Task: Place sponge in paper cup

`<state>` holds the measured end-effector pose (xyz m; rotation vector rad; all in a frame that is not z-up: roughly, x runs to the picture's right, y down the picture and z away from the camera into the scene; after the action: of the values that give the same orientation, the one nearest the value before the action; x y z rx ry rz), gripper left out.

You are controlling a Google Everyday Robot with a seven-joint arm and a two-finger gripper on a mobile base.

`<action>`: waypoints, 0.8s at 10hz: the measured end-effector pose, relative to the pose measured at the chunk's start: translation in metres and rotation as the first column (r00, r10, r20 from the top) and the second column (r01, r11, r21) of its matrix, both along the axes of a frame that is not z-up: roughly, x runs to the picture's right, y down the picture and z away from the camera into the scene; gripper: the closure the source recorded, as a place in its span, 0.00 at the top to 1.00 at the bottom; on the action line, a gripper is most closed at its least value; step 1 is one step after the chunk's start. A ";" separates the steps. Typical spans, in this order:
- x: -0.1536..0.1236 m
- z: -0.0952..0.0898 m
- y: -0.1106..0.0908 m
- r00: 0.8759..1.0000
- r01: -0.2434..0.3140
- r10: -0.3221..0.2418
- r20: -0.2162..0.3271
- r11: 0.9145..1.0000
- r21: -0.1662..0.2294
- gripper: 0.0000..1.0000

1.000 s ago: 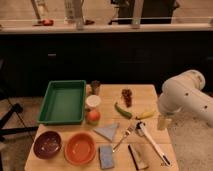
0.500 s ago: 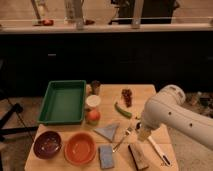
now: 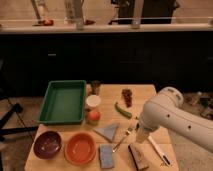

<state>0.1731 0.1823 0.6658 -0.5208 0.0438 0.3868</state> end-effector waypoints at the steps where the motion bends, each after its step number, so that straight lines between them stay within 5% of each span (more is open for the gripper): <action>1: -0.001 0.000 0.001 1.000 0.000 0.000 0.004 1.000 0.001 0.80; 8: -0.078 0.004 0.085 0.999 -0.046 0.046 0.002 0.999 -0.016 0.80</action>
<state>0.0949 0.2672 0.6695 -0.5388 0.0330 0.4307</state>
